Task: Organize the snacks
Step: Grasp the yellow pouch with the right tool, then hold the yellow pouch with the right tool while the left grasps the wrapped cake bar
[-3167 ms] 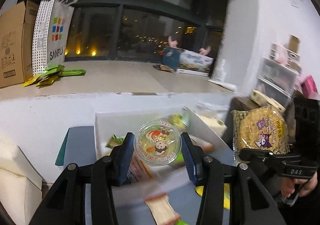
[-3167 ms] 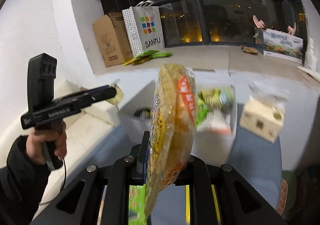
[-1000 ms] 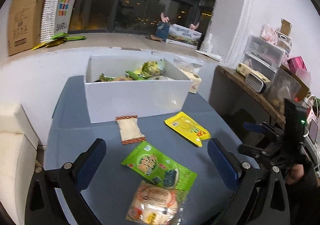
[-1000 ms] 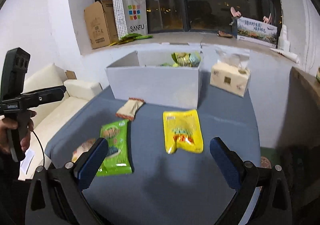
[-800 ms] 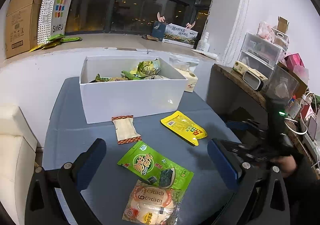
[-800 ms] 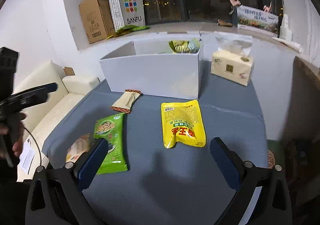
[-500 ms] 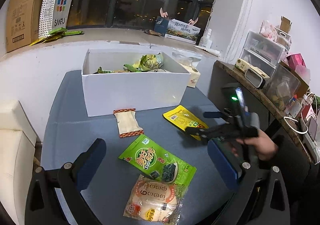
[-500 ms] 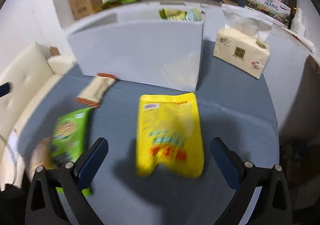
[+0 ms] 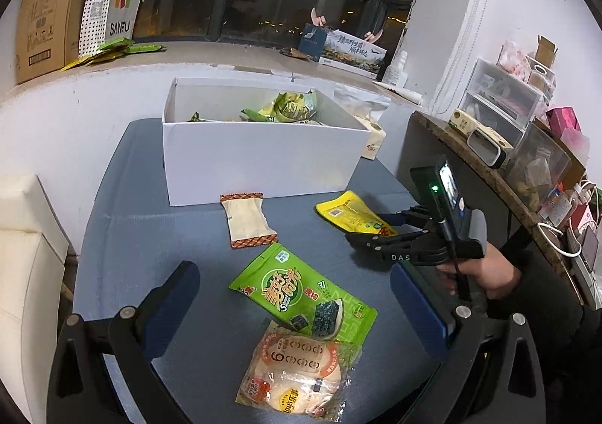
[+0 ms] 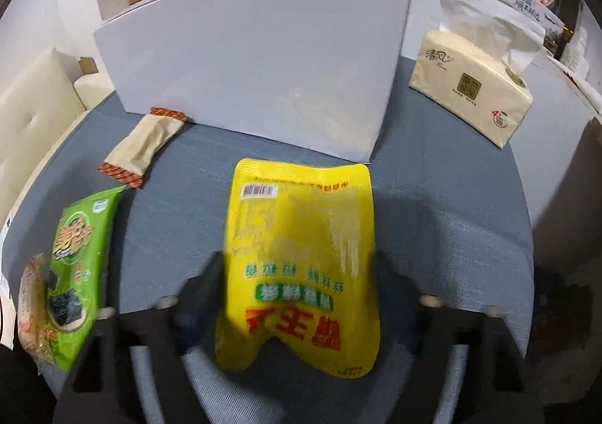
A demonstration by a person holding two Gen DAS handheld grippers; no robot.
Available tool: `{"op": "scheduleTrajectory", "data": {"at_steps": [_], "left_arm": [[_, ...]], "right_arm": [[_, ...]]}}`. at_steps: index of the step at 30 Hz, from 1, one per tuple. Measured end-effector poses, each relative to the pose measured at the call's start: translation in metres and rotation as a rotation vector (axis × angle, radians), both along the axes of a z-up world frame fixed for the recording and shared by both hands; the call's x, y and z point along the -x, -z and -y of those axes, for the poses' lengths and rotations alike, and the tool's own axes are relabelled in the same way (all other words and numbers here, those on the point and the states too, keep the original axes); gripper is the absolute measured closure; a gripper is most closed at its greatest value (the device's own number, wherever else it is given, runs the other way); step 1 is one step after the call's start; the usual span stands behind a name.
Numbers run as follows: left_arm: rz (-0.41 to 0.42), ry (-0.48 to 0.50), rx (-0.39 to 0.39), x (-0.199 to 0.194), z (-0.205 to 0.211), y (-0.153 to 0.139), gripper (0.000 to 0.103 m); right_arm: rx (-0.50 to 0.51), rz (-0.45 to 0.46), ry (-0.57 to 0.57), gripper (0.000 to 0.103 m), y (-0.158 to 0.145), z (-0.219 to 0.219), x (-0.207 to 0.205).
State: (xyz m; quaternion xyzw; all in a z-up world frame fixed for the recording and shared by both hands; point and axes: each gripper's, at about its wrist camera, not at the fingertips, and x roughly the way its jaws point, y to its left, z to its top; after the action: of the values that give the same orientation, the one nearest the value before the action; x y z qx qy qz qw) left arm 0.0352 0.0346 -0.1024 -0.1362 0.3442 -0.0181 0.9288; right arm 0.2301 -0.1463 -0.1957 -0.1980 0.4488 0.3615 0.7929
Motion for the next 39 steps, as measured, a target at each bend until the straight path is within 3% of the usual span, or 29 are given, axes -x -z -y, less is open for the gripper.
{"op": "scheduleTrajectory", "data": {"at_steps": [3,7,15,21,28,30,31,32,35,39], "left_arm": [[-0.004,0.002,-0.006,-0.001,0.0,0.001,0.0],[-0.006,0.001,0.001,-0.006,-0.005,0.002,0.0],[-0.112,-0.012,-0.033,-0.071,-0.016,0.035,0.0],[-0.252,-0.063,-0.084,-0.136,-0.018,0.074,0.0],[-0.315,-0.094,-0.13,-0.166,-0.016,0.096,0.001],[-0.326,-0.09,-0.148,-0.169,-0.014,0.101,0.015],[-0.322,-0.09,-0.187,-0.169,-0.011,0.101,0.028],[-0.318,-0.085,-0.221,-0.169,-0.008,0.099,0.054],[-0.305,-0.061,-0.178,-0.165,-0.01,0.094,0.056],[-0.239,-0.046,-0.19,-0.151,-0.008,0.081,0.057]], "right_arm": [[-0.004,-0.002,-0.004,0.057,-0.004,0.002,0.006],[-0.013,-0.006,0.0,0.065,-0.005,0.003,0.013],[-0.121,0.021,0.029,0.066,-0.038,0.031,0.033],[-0.192,0.054,0.03,0.066,-0.071,0.05,0.061],[-0.223,0.068,0.05,0.066,-0.08,0.063,0.073],[-0.233,0.06,0.058,0.066,-0.078,0.066,0.073],[-0.232,0.059,0.063,0.066,-0.077,0.068,0.074],[-0.233,0.056,0.064,0.066,-0.075,0.068,0.072],[-0.238,0.045,0.065,0.066,-0.072,0.07,0.074],[-0.242,0.042,0.067,0.066,-0.071,0.071,0.075]]}}
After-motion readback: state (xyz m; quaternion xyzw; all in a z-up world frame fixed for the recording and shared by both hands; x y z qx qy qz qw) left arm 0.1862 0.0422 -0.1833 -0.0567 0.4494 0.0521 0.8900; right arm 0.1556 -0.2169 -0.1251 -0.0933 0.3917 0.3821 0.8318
